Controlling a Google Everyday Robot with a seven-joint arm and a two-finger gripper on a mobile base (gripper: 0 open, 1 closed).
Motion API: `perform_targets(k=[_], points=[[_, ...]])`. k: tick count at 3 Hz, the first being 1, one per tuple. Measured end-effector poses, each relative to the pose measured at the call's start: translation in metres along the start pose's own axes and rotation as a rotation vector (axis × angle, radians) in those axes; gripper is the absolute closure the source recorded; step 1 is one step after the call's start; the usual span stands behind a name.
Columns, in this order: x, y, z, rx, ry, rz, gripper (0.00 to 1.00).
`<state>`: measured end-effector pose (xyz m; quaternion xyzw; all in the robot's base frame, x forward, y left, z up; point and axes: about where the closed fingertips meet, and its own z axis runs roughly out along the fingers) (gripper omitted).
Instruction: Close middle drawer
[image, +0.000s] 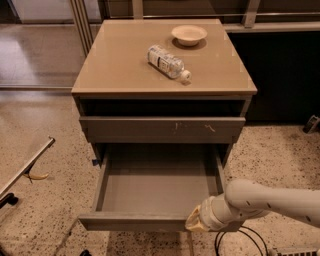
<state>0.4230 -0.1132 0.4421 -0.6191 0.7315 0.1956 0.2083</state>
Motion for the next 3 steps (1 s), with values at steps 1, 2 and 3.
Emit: perform_targets(k=[1, 2, 3], points=[[0.0, 0.001, 0.0, 0.0, 0.0, 0.0, 1.0], [-0.003, -0.018, 0.007, 0.004, 0.0, 0.005, 1.0], [0.0, -0.032, 0.023, -0.016, 0.007, 0.02, 1.0]])
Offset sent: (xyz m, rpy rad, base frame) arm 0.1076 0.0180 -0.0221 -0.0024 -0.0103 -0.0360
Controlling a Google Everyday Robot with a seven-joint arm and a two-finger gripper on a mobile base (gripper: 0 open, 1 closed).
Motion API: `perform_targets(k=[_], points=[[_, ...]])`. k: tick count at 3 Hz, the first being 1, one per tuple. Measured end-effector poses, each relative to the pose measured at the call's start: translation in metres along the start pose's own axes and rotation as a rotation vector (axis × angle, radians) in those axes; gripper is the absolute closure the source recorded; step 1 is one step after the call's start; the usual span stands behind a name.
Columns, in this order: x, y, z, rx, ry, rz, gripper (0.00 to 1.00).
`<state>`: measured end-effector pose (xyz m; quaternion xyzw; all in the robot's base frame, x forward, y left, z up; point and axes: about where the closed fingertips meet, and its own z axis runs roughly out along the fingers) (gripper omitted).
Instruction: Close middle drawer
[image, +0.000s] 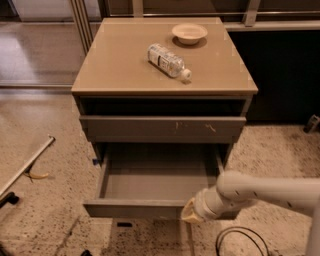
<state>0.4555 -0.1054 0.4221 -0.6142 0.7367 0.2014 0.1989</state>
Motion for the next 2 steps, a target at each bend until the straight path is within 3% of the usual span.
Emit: perform_targets(k=[1, 2], points=[[0.0, 0.001, 0.0, 0.0, 0.0, 0.0, 1.0], [-0.006, -0.031, 0.01, 0.016, -0.005, 0.007, 1.0]])
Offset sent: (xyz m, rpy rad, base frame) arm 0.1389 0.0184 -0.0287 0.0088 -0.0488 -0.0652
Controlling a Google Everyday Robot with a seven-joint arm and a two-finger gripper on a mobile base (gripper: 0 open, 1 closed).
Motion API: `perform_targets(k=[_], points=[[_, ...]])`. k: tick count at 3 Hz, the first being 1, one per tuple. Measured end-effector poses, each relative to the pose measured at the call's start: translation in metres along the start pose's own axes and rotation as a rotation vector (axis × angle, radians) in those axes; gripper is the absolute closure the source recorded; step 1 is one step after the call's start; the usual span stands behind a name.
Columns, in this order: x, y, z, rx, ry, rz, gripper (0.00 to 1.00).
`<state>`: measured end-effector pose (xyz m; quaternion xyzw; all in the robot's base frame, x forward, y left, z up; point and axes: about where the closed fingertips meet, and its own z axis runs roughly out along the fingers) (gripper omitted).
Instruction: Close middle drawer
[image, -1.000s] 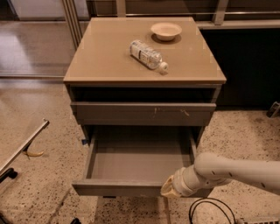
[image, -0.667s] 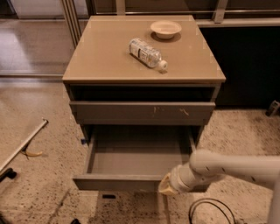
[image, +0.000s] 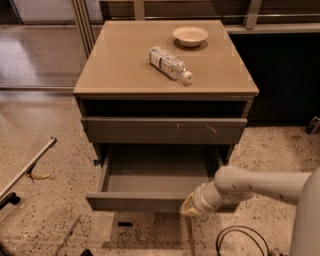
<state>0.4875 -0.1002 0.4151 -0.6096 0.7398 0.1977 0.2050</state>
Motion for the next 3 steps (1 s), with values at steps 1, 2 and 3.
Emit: perform_targets(k=[1, 2, 3], points=[[0.0, 0.002, -0.001, 0.0, 0.0, 0.0, 1.0], [-0.004, -0.042, 0.0, 0.049, -0.014, 0.048, 1.0], [-0.005, -0.042, -0.002, 0.052, -0.015, 0.052, 1.0]])
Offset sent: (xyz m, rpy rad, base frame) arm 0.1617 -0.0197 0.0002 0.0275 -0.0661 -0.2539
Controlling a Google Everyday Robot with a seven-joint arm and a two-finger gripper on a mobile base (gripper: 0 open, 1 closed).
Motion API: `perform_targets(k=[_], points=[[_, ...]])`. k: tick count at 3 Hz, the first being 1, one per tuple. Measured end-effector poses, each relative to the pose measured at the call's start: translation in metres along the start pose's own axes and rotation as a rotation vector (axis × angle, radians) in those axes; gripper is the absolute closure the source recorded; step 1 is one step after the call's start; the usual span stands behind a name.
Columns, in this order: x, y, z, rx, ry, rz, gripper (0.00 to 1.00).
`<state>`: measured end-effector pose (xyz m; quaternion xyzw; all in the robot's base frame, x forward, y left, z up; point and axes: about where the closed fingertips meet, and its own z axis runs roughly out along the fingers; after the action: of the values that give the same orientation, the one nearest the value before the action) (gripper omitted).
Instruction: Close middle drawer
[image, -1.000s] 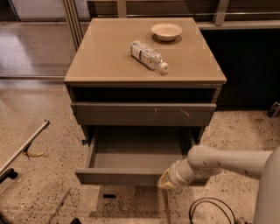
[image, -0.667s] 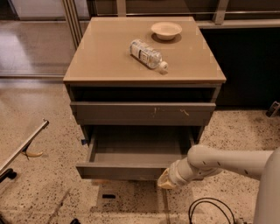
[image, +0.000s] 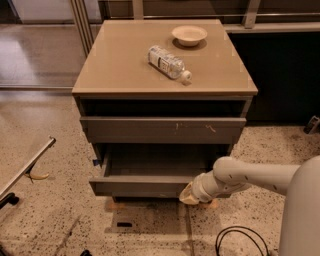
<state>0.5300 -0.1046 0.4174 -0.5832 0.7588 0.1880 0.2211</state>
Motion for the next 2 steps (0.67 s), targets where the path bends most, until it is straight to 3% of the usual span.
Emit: perform_targets(k=[1, 2], points=[[-0.0064, -0.0428, 0.0013, 0.051, -0.011, 0.064, 1.0], [-0.0063, -0.0441, 0.0008, 0.056, -0.012, 0.069, 1.0]])
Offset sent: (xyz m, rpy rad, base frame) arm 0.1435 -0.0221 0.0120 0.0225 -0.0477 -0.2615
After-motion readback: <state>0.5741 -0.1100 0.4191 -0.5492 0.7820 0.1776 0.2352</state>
